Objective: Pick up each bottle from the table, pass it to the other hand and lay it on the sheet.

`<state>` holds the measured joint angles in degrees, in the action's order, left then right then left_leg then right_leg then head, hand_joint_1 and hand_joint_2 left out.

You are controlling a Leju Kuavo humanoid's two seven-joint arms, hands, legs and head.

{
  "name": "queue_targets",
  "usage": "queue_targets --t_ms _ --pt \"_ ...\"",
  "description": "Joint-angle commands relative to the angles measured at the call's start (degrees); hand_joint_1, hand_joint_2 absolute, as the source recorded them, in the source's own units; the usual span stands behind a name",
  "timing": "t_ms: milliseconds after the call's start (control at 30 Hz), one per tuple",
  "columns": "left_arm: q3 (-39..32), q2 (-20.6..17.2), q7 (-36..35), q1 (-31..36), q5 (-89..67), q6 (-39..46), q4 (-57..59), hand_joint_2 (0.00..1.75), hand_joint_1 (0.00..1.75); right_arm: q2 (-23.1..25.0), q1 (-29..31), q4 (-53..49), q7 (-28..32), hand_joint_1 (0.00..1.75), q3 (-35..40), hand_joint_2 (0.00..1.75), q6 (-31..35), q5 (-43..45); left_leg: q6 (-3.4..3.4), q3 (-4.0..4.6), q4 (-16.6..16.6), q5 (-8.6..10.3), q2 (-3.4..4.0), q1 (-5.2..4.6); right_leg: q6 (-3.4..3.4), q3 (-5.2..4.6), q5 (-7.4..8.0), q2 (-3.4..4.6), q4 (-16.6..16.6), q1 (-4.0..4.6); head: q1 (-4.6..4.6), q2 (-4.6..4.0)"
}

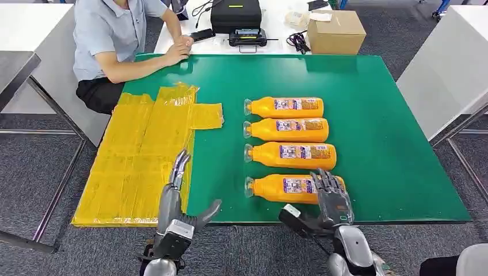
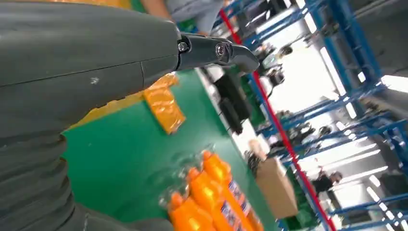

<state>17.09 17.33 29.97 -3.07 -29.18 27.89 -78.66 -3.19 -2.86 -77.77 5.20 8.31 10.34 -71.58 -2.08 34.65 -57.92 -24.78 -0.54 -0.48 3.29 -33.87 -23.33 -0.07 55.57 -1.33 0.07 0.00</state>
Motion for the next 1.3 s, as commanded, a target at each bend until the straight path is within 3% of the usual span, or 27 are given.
queue_targets --t_ms 33,1300 --pt "-0.63 0.21 -0.67 -0.72 0.26 -1.07 -0.21 1.75 0.00 -0.55 -1.22 1.94 -0.98 0.00 -1.05 1.75 -0.53 -1.78 0.15 -0.25 0.02 -0.11 0.01 0.12 -0.18 0.27 -0.09 -0.03 -0.06 0.13 0.00 0.00" --pt "-1.38 0.49 -0.78 -0.85 -1.27 -1.61 -2.14 1.75 0.00 2.05 3.42 1.00 -2.30 0.00 -1.69 1.75 0.11 -6.53 0.07 -0.14 0.02 -0.04 0.08 0.03 -0.09 0.14 -0.02 0.05 -0.01 0.04 0.00 0.00"
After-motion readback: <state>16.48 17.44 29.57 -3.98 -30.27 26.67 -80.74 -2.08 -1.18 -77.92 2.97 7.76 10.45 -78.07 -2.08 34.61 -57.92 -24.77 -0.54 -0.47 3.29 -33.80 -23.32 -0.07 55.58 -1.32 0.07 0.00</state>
